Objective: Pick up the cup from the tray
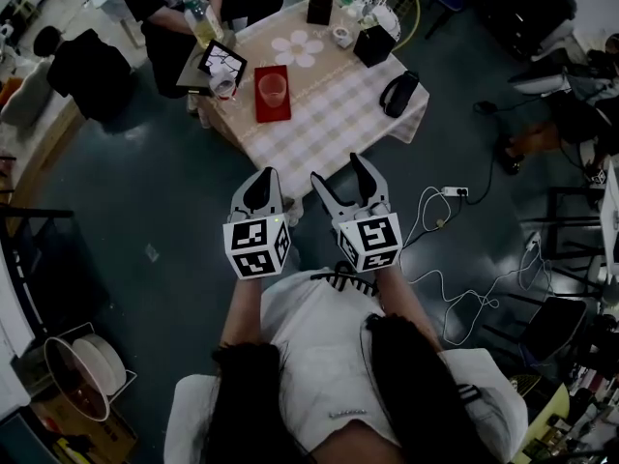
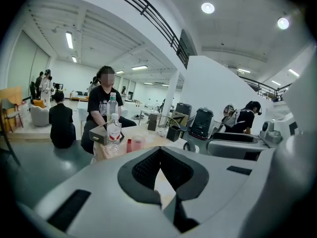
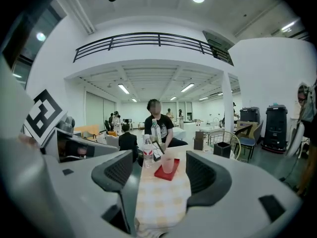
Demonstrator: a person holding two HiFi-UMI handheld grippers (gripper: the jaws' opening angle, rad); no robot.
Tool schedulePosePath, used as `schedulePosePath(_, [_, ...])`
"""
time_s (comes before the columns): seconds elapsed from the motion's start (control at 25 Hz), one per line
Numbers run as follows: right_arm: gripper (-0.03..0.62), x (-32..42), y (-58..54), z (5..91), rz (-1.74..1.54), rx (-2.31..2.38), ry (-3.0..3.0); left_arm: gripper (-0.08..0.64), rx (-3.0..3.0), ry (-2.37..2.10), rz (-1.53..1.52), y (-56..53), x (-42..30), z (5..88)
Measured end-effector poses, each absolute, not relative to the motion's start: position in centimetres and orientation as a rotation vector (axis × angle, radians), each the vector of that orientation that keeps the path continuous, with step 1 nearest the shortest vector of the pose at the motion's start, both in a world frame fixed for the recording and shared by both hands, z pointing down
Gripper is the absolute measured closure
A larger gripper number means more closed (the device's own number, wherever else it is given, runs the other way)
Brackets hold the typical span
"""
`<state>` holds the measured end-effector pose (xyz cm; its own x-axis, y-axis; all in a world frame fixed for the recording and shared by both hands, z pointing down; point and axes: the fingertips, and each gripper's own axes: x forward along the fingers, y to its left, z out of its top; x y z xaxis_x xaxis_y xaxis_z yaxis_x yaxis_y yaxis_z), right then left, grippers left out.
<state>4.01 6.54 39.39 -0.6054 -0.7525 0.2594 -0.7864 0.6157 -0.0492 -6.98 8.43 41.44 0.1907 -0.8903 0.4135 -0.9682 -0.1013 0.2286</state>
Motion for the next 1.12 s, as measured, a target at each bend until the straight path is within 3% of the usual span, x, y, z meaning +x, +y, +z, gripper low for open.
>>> schedulePosePath(1.12, [0.25,-4.2,-4.0,40.7,0.217,1.469,-2.505,0.554,2.14,-1.634,0.305,-1.6,-14.7,43.1])
